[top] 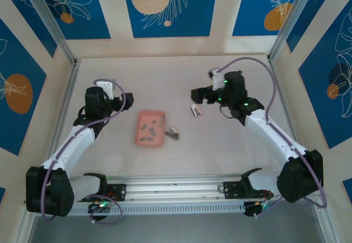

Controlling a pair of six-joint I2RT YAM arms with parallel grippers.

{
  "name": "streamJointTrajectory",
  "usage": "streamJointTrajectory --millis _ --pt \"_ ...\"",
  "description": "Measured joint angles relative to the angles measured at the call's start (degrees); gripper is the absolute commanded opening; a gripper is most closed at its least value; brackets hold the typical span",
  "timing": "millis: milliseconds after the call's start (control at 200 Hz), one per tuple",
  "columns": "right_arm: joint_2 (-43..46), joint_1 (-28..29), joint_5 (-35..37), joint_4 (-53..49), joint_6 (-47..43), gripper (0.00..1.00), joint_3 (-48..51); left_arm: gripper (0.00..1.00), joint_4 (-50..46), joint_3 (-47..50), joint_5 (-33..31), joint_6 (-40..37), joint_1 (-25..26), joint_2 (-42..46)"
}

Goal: Load the staples into the stapler

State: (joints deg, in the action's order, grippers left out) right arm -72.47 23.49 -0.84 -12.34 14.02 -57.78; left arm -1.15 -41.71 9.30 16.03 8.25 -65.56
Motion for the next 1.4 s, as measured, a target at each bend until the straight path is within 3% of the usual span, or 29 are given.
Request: streamJointTrajectory --millis 315,460,575,775,1065,1401 --pt "-14.27 17.35 -2.95 -14.56 23.52 1.00 -6.88 0.87 -14.25 2.03 6.38 8.59 0.42 2.75" --pt "-15.63 22.97 -6.36 -14.45 34.01 0.89 -6.01 0.78 -15.89 4.50 11.61 11.50 0.46 3.96" --pt "-16.70 25.92 -9.31 -11.63 41.46 0.86 -4.09 0.78 -16.55 6.58 14.08 13.14 0.46 3.96" --pt "-21.51 28.17 -11.08 -7.52 48.65 0.80 -3.37 0.76 -15.43 9.66 16.72 16.06 0.46 3.96" --pt "-29.20 28.26 -10.93 -3.89 50.71 0.76 -5.27 0.77 -14.25 10.97 18.34 18.14 0.46 2.29" --pt "-39.19 27.41 -9.49 -1.95 49.68 0.75 -17.14 0.78 -16.02 9.51 15.93 19.23 0.46 1.46"
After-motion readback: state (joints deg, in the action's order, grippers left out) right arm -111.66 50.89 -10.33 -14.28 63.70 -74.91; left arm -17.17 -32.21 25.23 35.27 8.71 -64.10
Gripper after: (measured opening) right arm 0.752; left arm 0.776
